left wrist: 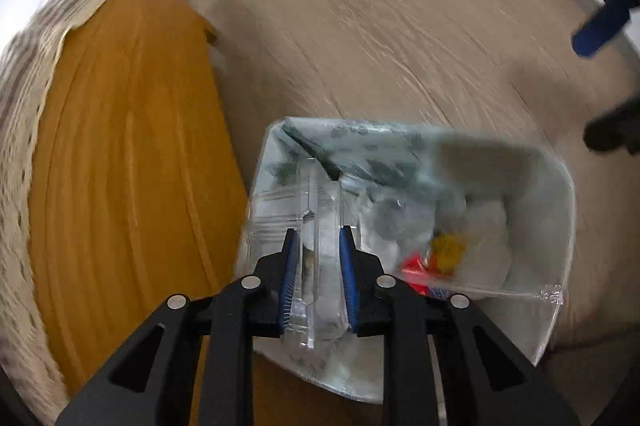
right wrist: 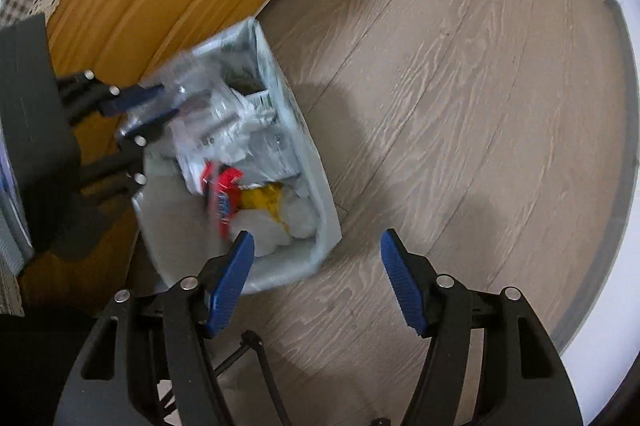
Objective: Collect trash
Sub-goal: 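Open both grippers over the bin, dropping the strip and clear box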
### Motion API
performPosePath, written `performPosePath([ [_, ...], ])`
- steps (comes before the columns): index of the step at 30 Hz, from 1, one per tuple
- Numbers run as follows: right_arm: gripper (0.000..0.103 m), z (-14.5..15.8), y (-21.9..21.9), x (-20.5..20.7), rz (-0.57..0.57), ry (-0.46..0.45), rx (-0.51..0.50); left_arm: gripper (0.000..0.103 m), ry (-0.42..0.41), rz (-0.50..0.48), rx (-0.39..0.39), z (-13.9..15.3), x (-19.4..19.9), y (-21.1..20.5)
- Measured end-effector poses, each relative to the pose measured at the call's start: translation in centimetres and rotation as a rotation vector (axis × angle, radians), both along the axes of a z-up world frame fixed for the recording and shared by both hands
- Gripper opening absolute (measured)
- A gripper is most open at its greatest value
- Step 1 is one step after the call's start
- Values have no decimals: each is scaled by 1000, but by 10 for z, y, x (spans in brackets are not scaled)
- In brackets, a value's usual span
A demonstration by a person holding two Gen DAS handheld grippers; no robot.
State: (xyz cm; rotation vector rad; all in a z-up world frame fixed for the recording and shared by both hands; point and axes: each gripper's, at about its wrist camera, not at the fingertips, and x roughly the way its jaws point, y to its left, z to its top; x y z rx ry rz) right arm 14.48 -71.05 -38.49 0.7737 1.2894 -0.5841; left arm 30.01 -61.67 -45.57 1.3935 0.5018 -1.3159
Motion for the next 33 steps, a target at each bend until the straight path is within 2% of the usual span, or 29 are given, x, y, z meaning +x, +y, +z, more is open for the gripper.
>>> performPosePath([
  [5, 63, -5, 1, 24, 45, -1, -17, 23, -26, 7, 31, -24, 29, -1],
  [7, 63, -5, 6, 30, 46, -4, -11, 32, -66, -25, 78, -39, 33, -3],
  [9, 63, -1, 12, 34, 55, -7, -8, 58, -87, 8, 90, -45, 41, -5],
  [11, 63, 2, 16, 38, 81, -4, -10, 62, -37, 109, 91, -35, 55, -6],
  [13, 63, 5, 18, 41, 86, -3, -19, 71, 36, 179, 68, -14, 66, 2],
  [14, 63, 7, 17, 42, 78, -5, -19, 75, 43, 200, 58, -3, 69, 7],
  [17, 63, 16, 16, 43, 52, -18, -18, 75, 39, 226, 20, 30, 66, 23],
  [20, 63, 29, 15, 47, 65, -19, -22, 75, 79, 262, -31, 72, 63, 43],
  [23, 63, 51, 19, 44, 70, -39, -44, 75, 112, 316, -126, 125, 61, 65],
  [25, 63, 65, 24, 41, 79, -49, -61, 75, 147, 348, -215, 167, 63, 82],
  [30, 63, 106, 36, 33, 103, -69, -140, 76, 213, 498, -407, 267, 81, 127],
  [33, 65, 133, 45, 34, 115, -99, -192, 88, 253, 607, -521, 315, 98, 161],
])
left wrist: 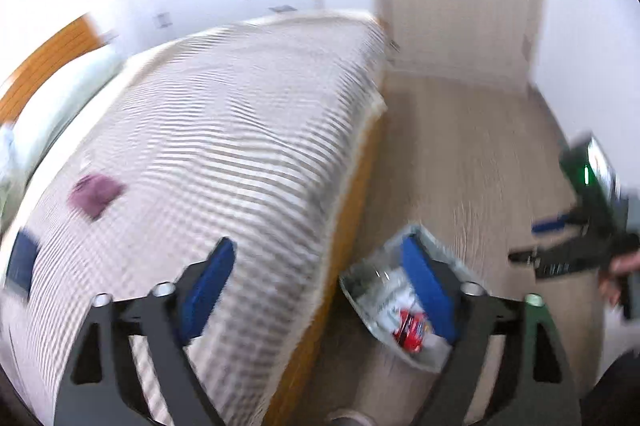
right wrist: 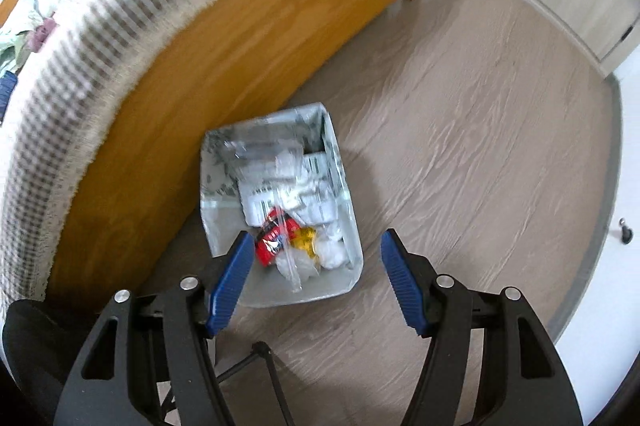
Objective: Collect trash
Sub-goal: 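Open both grippers over the bin, dropping the strip and clear box, then move both grippers back over the bed toward the carton and cup, then grasp the blue carton with the left gripper while the right grasps the Santa-print cup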
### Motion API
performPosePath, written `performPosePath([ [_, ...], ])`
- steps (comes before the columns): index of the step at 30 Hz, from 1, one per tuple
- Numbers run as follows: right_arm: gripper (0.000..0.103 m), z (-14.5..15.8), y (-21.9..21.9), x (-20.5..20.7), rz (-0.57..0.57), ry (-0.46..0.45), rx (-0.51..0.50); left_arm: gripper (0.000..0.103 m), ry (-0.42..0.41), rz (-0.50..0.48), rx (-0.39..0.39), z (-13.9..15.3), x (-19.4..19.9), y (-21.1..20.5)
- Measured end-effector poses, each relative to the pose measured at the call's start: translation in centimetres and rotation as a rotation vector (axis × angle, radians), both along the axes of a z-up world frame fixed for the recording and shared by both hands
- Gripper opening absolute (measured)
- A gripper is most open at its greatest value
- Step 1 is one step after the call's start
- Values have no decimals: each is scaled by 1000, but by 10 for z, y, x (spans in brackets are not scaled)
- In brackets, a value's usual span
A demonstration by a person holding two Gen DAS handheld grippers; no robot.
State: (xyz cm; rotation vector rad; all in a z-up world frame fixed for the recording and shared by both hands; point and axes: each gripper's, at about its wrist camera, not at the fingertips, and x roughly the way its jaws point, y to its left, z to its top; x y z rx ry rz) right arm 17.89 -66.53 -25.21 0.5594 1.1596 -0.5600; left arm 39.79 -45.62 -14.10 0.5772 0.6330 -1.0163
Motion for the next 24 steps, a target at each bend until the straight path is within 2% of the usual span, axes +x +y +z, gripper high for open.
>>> performPosePath([
  [2, 67, 18, 7, 4, 16, -18, -57, 88, 16, 57, -71, 28, 9, 30],
  [7, 67, 66, 32, 24, 60, -83, -174, 88, -24, 160, -138, 65, 15, 91],
  [12, 67, 116, 64, 62, 136, -166, -250, 92, -80, 205, -201, 97, 15, 158],
  [16, 67, 154, 100, 104, 235, -233, -303, 93, -85, 260, -227, 111, 30, 207],
  [20, 72, 185, 129, 149, 323, -291, -338, 94, -56, 335, -245, 112, 58, 246],
  [24, 72, 206, 146, 193, 395, -333, -336, 94, -56, 404, -256, 115, 102, 283],
])
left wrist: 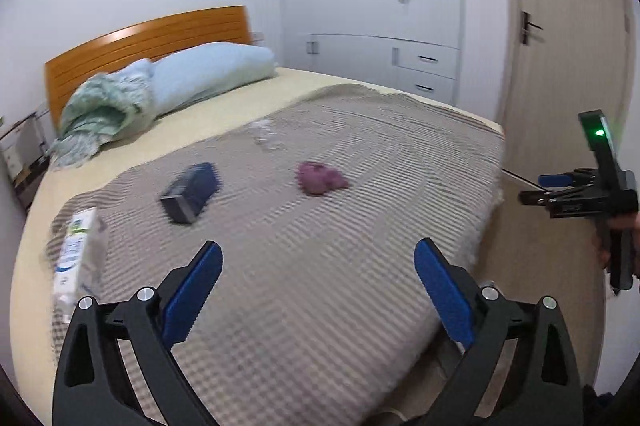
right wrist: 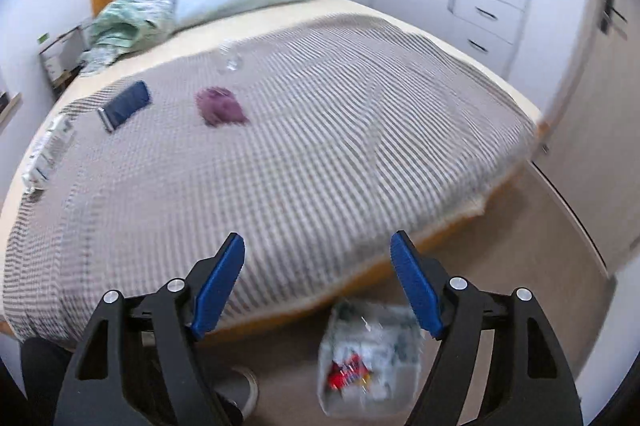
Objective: Collect trash
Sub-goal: 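Grasp the blue carton with the left gripper while the right grasps the Santa-print cup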
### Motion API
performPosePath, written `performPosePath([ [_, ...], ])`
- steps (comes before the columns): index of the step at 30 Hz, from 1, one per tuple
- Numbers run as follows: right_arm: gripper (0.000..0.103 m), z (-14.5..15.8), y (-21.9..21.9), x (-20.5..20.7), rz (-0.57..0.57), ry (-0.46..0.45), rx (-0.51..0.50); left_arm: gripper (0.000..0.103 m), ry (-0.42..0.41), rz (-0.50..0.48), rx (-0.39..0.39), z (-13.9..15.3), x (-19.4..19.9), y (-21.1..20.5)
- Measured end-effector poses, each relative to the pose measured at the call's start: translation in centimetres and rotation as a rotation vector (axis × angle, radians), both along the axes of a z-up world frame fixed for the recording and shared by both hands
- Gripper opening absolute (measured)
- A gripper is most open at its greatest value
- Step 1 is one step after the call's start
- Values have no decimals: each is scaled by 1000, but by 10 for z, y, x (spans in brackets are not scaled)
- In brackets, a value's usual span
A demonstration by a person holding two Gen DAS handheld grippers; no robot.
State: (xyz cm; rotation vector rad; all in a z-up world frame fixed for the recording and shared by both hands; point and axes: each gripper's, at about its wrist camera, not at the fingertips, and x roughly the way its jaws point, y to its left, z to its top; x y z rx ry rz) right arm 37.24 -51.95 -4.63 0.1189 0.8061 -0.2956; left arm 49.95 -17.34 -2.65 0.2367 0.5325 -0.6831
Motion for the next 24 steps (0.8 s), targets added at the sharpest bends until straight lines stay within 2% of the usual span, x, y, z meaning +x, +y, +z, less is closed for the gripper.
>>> performPosePath([
  [4, 72, 22, 11, 50, 76, -18, 4, 96, 40, 56, -22, 8, 63, 39],
  [6, 72, 29, 18, 78, 110, -21, -3, 96, 91, 44, -39, 8, 98, 52],
  [8, 79, 32, 24, 115, 150, -11, -8, 96, 120, 16, -47, 3, 135, 60],
  [12, 79, 31, 31, 178, 213, 2, -10, 96, 147, 96, -11, -18, 217, 62],
  [14, 79, 28, 28, 213, 232, 11, 8, 96, 189, 124, 40, -38, 261, 52],
  [17, 79, 20, 21, 284, 239, 40, 16, 96, 254, 128, 116, -67, 309, 32],
  [19, 79, 10, 19, 327, 233, 61, 1, 96, 265, 117, 149, -81, 330, 21],
  [24, 79, -37, 15, 446, 211, 142, 11, 96, 279, 90, 178, -116, 368, 4],
])
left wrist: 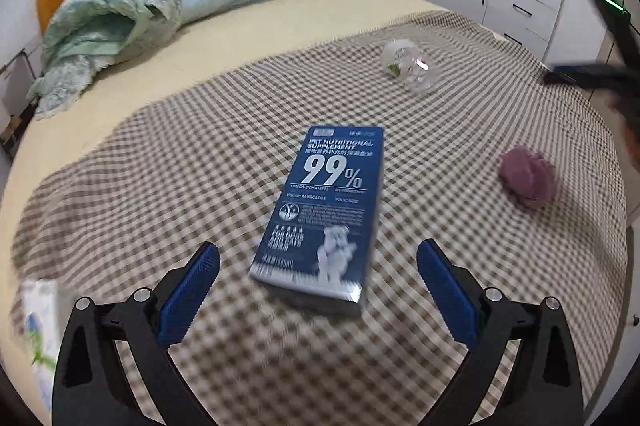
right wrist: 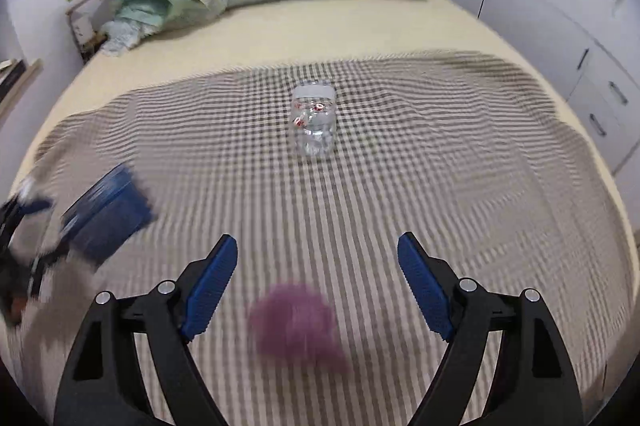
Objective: Collect trash
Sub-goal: 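Grasp the blue carton with the left gripper while the right grasps the Santa-print cup, then carry the blue carton and Santa-print cup down over the bin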
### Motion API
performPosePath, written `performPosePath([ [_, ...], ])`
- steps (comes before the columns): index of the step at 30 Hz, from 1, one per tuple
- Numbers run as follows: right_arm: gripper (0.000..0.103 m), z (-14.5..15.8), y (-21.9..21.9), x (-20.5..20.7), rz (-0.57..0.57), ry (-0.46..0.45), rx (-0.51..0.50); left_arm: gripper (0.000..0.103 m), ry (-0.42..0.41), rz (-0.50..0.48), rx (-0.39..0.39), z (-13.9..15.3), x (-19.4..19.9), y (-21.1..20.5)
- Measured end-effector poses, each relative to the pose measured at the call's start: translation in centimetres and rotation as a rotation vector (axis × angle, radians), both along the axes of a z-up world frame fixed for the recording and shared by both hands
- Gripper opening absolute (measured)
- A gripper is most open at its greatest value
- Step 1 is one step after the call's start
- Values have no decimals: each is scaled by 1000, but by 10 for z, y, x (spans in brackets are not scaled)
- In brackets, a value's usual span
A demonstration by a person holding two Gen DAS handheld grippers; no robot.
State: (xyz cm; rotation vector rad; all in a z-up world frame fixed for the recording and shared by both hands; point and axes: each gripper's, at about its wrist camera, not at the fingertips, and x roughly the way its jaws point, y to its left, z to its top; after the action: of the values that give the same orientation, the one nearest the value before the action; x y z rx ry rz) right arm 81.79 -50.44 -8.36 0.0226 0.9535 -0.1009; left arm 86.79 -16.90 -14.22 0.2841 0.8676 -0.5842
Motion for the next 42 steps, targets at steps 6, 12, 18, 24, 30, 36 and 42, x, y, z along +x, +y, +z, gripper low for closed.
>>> performPosePath([
  [6, 79, -52, 24, 116, -19, 23, -188, 96, 2, -54, -17, -12, 18, -1],
  [12, 73, -83, 11, 146, -112, 93, -138, 70, 168, 56, -107, -30, 31, 9],
  [18, 61, -54, 14, 87, -34, 44, -45, 63, 81, 90, -99, 0, -11, 10],
  [24, 61, 28, 30, -18, 62, -14, -34, 60, 68, 168, -63, 67, -69, 23],
  [30, 61, 101, 35, -172, 150, -54, -33, 60, 4, 195, -77, 152, -165, 45],
  [36, 61, 120, 7, -347, 99, -72, 12, 60, -16, 211, -123, 205, -272, 55],
  [42, 61, 57, -49, -487, -43, 4, 32, 60, -20, 122, -197, 214, -373, 41],
])
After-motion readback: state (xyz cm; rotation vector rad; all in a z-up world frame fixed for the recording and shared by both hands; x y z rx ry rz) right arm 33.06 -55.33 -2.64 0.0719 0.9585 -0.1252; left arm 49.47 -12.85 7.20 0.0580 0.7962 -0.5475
